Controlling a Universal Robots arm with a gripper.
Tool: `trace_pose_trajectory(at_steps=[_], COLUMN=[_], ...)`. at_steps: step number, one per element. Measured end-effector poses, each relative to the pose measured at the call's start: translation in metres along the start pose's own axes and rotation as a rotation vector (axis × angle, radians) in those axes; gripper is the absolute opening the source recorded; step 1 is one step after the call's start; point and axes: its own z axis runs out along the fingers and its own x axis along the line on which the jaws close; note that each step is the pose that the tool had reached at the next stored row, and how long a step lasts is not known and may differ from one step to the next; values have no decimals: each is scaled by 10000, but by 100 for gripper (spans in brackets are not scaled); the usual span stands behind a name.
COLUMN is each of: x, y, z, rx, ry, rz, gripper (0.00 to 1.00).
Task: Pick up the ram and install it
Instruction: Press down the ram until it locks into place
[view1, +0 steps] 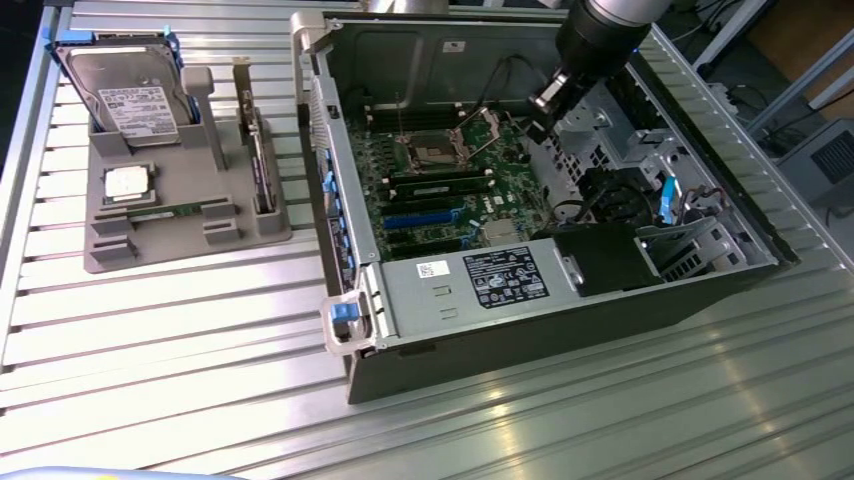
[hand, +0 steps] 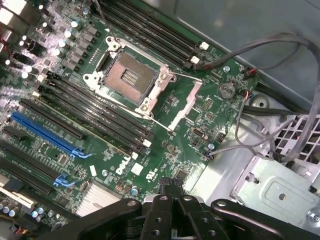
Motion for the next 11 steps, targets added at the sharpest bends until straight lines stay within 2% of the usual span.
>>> trace_pose_trajectory(at_steps=[8, 11], x=[0, 0], y=[0, 0], z=[0, 0], rx=[20, 26], ry=[-59, -74], rz=[1476, 1843], gripper=[10, 10])
